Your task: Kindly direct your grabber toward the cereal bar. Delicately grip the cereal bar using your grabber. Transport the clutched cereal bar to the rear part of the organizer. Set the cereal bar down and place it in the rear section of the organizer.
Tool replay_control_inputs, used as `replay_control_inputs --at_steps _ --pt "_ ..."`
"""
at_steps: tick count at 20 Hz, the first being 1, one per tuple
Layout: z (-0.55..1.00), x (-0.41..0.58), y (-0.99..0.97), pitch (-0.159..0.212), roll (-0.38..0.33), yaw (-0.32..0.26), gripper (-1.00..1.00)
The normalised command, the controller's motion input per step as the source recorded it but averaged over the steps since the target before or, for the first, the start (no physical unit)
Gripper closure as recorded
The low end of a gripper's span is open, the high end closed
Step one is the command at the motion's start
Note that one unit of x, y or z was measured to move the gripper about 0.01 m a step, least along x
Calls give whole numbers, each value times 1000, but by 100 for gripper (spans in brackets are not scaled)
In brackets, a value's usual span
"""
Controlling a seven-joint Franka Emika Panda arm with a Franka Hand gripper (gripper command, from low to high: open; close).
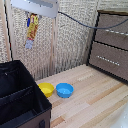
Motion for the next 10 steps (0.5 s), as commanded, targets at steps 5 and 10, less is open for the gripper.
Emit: replay_control_inputs --at_steps 5,10 --pt "107 0 487 -6 -7 -261 100" --pt "43 0 569 0 -2 -231 100"
